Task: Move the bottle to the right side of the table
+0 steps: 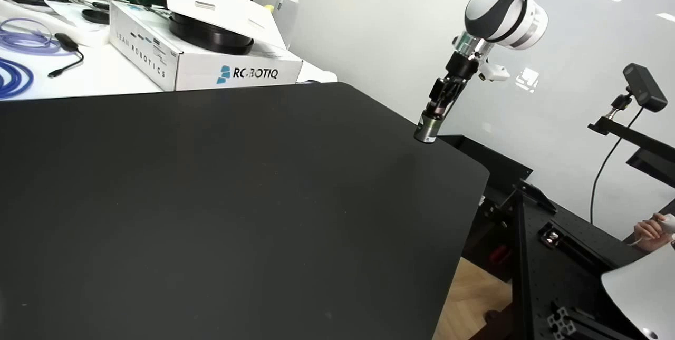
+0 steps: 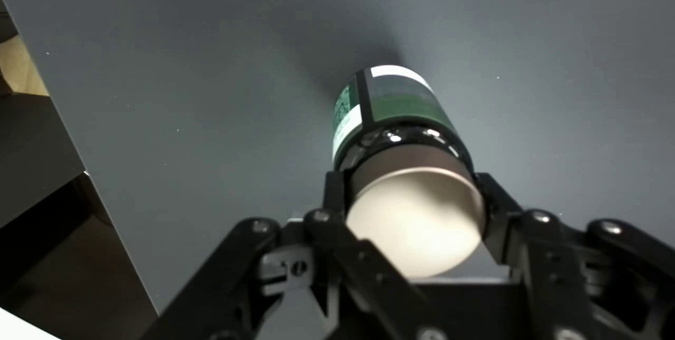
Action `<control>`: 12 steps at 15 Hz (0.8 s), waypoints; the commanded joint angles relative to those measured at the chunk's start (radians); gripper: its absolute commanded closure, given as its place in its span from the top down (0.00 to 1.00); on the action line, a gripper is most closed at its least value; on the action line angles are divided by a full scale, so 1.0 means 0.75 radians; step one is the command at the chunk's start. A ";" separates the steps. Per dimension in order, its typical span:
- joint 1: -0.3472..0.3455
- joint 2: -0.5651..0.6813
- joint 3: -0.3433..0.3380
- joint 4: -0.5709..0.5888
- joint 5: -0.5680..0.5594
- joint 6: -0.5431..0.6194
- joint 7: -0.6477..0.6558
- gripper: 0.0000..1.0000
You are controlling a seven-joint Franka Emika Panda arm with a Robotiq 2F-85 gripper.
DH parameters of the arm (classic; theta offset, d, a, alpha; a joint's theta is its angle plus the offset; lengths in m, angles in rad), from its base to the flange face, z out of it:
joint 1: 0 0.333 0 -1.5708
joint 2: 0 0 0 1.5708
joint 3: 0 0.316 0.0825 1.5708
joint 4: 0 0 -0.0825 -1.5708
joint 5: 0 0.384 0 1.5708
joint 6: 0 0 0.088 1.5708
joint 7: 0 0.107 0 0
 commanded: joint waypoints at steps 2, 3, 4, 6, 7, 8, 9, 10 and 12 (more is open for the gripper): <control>-0.088 0.124 0.094 0.102 0.065 0.094 0.004 0.36; -0.100 0.140 0.109 0.112 0.064 0.115 0.001 0.36; -0.111 0.155 0.122 0.125 0.066 0.128 0.003 0.36; -0.134 0.186 0.149 0.150 0.074 0.149 0.003 0.36; -0.145 0.200 0.162 0.161 0.077 0.160 0.003 0.36; -0.154 0.211 0.173 0.170 0.074 0.165 0.005 0.36; -0.162 0.225 0.182 0.182 0.070 0.166 0.008 0.36; -0.169 0.234 0.190 0.191 0.067 0.168 0.010 0.36; -0.182 0.255 0.204 0.207 0.063 0.174 0.012 0.36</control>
